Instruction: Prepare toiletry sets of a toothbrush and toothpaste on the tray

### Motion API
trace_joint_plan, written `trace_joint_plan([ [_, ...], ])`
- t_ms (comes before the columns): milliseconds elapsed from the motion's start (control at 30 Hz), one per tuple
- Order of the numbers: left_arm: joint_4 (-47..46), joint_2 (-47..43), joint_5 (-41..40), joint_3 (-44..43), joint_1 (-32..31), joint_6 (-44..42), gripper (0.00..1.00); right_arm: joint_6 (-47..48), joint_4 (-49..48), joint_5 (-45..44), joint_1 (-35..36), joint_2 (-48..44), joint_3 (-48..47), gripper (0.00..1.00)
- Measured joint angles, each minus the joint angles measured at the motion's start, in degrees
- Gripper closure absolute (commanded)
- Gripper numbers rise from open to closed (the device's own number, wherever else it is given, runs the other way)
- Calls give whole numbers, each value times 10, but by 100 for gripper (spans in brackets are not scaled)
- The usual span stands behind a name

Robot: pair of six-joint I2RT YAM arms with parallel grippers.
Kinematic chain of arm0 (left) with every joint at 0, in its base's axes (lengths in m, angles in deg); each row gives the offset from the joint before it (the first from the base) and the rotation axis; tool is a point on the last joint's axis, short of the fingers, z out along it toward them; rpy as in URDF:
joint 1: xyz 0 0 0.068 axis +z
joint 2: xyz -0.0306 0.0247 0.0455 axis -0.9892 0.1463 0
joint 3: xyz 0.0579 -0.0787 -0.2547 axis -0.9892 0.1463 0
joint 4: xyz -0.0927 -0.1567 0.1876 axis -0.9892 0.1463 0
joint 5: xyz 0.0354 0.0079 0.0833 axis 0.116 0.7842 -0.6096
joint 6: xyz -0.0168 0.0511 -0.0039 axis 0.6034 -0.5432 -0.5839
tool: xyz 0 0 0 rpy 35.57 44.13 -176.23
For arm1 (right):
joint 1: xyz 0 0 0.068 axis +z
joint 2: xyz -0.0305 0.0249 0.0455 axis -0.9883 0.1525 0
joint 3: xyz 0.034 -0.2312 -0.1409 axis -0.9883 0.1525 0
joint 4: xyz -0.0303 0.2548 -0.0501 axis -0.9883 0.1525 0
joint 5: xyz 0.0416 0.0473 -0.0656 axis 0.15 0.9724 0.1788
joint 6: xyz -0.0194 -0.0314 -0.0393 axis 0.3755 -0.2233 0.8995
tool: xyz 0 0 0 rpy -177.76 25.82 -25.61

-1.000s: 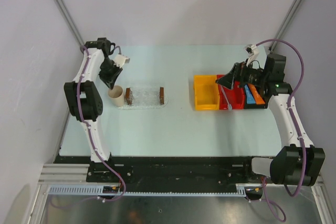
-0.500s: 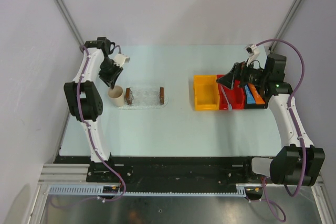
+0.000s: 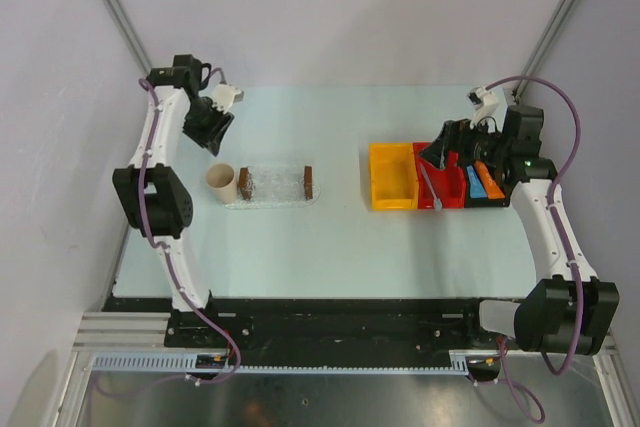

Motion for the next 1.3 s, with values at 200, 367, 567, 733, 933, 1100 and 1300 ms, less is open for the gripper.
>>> trace_joint_plan([
  [200,0,-52,41,-4,-4,1,51,40,41,-120,26,4,0,16],
  [367,0,-93,91,-5,-16,7,51,65,60,-229,63,26,5,30],
  [567,0,-128,140,-3,-29,16,50,84,65,-338,95,46,29,42],
  [733,0,-161,167,22,-29,21,50,93,66,-382,98,72,39,43],
  [933,2,-187,189,60,-29,25,50,99,66,-402,98,101,43,43],
  [1100,3,-193,199,79,-29,26,50,103,64,-409,102,128,43,43],
  [1300,-2,-201,203,99,-29,26,50,105,58,-417,120,162,43,43],
])
